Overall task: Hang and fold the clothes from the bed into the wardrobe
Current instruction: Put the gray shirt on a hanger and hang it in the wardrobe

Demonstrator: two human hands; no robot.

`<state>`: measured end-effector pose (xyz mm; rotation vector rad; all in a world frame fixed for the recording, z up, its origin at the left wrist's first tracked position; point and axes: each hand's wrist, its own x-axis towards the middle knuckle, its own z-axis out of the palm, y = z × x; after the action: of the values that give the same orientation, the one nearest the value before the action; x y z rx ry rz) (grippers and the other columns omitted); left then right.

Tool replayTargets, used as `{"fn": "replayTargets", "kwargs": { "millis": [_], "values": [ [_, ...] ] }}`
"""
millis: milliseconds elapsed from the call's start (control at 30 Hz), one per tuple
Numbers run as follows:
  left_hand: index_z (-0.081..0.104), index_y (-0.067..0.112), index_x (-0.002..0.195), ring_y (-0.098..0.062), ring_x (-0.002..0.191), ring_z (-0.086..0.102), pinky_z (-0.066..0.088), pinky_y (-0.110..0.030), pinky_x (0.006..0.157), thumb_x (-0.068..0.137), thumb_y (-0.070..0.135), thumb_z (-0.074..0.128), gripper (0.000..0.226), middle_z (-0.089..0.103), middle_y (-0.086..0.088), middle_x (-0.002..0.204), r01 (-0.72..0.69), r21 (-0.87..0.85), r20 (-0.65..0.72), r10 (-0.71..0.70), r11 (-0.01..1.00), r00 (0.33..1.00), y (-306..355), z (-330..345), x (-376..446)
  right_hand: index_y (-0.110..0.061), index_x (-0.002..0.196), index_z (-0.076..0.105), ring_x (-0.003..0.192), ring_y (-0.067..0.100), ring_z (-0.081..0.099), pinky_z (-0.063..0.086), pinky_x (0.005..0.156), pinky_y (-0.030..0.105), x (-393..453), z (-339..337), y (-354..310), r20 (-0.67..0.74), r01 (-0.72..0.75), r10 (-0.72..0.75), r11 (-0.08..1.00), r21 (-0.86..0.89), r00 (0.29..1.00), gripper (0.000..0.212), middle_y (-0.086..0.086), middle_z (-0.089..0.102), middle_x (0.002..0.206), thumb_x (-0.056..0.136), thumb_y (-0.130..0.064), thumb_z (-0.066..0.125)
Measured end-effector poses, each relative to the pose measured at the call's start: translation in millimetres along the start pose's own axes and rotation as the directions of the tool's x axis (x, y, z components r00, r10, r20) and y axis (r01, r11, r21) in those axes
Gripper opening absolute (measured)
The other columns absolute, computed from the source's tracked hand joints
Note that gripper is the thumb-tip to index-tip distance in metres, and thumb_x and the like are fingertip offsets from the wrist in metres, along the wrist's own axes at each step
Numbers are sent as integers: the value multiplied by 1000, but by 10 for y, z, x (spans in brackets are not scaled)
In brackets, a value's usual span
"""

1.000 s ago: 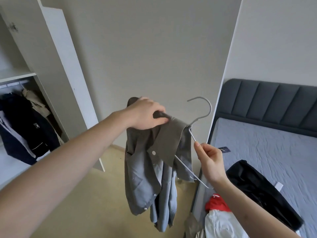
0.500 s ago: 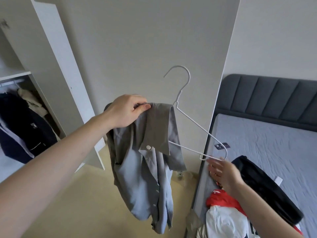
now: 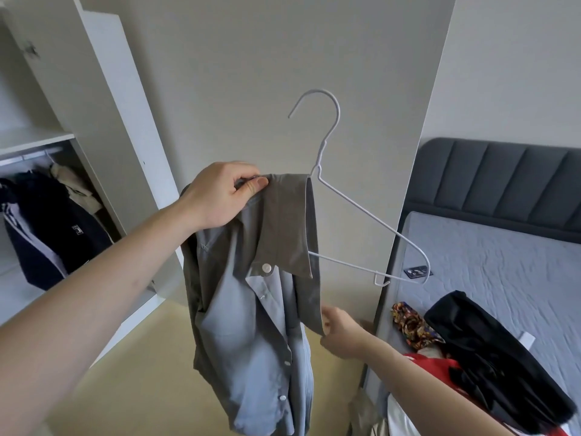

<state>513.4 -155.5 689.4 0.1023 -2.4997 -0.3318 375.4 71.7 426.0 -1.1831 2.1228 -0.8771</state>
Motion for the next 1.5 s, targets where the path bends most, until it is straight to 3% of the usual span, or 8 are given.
{"fn": "replayTargets", "kwargs": {
  "millis": [200, 433, 567, 667, 800, 933, 1167, 1500],
  "values": [
    [52, 18, 71, -22, 68, 47, 41, -40, 66, 103, 34, 52, 36, 48, 0, 66, 46, -19, -8, -46, 999, 999, -102, -137, -110, -56, 85, 70, 62, -10, 57, 38, 57, 5, 16, 49, -8, -184, 56, -28, 987, 149, 982, 33, -31, 66, 70, 91, -24, 73],
    [55, 19, 72, -24, 68, 47, 39, -37, 65, 105, 33, 53, 36, 49, -3, 66, 116, -29, -9, -116, 993, 993, -163, -185, -247, -40, 135, 61, 116, 1, 62, 52, 99, 27, 20, -123, -102, -67, 28, -22, 995, 97, 998, 69, -19, 68, 124, 71, -31, 87],
    [58, 10, 76, -21, 66, 45, 34, -30, 63, 105, 32, 53, 37, 49, -9, 66, 130, -59, -45, -132, 990, 990, -65, -199, -266, -39, 95, 76, 71, -10, 60, 46, 66, 13, 101, -24, -193, -200, 104, -55, 964, 245, 978, 8, -27, 70, 80, 87, -38, 79],
    [56, 8, 75, -14, 63, 38, 30, -27, 60, 105, 31, 52, 39, 46, -10, 66, 145, -60, -55, -148, 988, 987, 10, -266, -257, -9, 75, 68, 48, 4, 35, 32, 46, 20, 186, -92, -157, -285, 83, 19, 936, 342, 958, 35, -14, 43, 51, 94, -38, 72],
    [61, 8, 78, -29, 68, 48, 39, -36, 65, 105, 35, 53, 39, 52, -17, 70, 204, -10, -24, -204, 979, 979, -37, -376, -347, -5, 74, 73, 71, 13, 57, 49, 65, 26, 283, -620, -135, -374, 117, 102, 847, 519, 922, 26, -5, 63, 67, 97, -15, 68],
    [59, 9, 74, -23, 63, 44, 40, -40, 64, 103, 40, 55, 43, 49, -13, 65, 254, 115, 44, -261, 960, 964, -121, -390, -528, -18, 65, 75, 64, 14, 58, 49, 61, 28, 427, -1493, -267, -451, 127, 223, 771, 624, 864, 37, -1, 64, 66, 93, -43, 72],
    [45, 20, 65, -7, 64, 49, 28, -24, 53, 101, 44, 53, 45, 46, 1, 61, 348, 348, -59, -350, 870, 935, -194, -168, -657, -20, 67, 65, 56, 7, 49, 39, 55, 26, 375, -2496, -1403, -620, 390, -90, 844, 368, 780, 38, -8, 56, 58, 97, -44, 66],
    [60, 23, 67, -24, 69, 60, 43, -37, 62, 102, 42, 54, 41, 59, 2, 62, 646, 72, -279, -606, 760, 745, -161, -177, -712, -5, 87, 52, 66, 16, 64, 61, 62, 40, -416, -1502, -2125, 87, 587, -644, 737, 334, 760, 21, 7, 59, 71, 106, -14, 53]
  ]
}}
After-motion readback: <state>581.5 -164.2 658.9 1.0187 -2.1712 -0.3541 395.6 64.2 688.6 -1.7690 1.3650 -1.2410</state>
